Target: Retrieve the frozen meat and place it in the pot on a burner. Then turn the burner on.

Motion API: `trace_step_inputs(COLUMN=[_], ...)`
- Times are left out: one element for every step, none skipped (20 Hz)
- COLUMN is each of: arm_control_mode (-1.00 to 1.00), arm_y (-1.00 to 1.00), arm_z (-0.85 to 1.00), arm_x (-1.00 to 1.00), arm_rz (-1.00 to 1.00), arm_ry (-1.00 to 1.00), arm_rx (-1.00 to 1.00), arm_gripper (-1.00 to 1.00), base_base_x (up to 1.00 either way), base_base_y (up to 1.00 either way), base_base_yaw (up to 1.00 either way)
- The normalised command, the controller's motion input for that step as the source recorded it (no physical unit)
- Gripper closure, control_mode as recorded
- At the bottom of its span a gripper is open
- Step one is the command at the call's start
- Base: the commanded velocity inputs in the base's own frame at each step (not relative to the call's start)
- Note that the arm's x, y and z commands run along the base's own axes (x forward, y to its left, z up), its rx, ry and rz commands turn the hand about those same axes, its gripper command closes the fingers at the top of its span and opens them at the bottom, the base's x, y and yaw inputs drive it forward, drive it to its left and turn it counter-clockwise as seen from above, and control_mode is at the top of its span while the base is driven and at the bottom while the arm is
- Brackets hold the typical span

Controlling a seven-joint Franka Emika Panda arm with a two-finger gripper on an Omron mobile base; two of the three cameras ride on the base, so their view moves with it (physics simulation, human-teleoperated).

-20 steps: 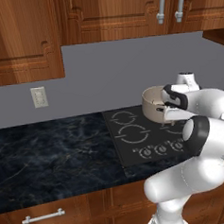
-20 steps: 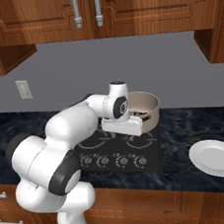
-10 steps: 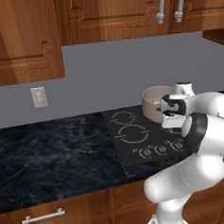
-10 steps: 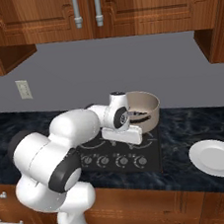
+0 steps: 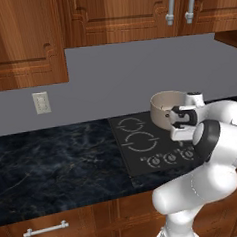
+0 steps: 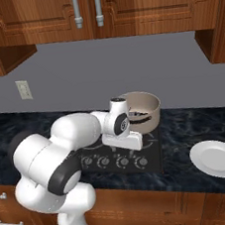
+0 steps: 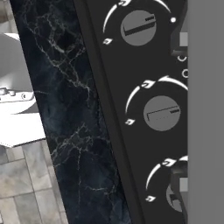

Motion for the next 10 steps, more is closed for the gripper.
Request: trace_step_inputs(arm_control_mode=[-1.00, -1.00, -1.00, -1.00, -1.00, -1.00, -1.00, -1.00, -1.00, -1.00], arm_y=[0.00, 0.00, 0.00, 0.00, 0.00, 0.00, 0.00, 0.00, 0.00, 0.00], arm_z=[-0.09, -0.05, -0.07, -0.11, -0.19, -0.26, -0.30, -0.32, -0.29, -0.29], arm_x=[-0.13, -0.10, -0.09, -0.09, -0.07, -0.07, -0.04, -0.01, 0.00, 0.00], arm_rz=[0.00, 0.00, 0.01, 0.02, 0.03, 0.04, 0.04, 0.04, 0.03, 0.03], arm_ry=[0.00, 0.00, 0.00, 0.00, 0.00, 0.00, 0.00, 0.00, 0.00, 0.00], arm_rx=[0.00, -0.03, -0.02, -0.02, -0.02, -0.02, 0.00, 0.00, 0.00, -0.01], arm_gripper=[-1.00, -1.00, -1.00, -1.00, -1.00, -1.00, -1.00, -1.00, -1.00, -1.00], base_base_x=[0.00, 0.00, 0.00, 0.00, 0.00, 0.00, 0.00, 0.00, 0.00, 0.00], base_base_y=[0.00, 0.00, 0.00, 0.00, 0.00, 0.00, 0.00, 0.00, 0.00, 0.00], base_base_yaw=[0.00, 0.00, 0.00, 0.00, 0.00, 0.00, 0.00, 0.00, 0.00, 0.00])
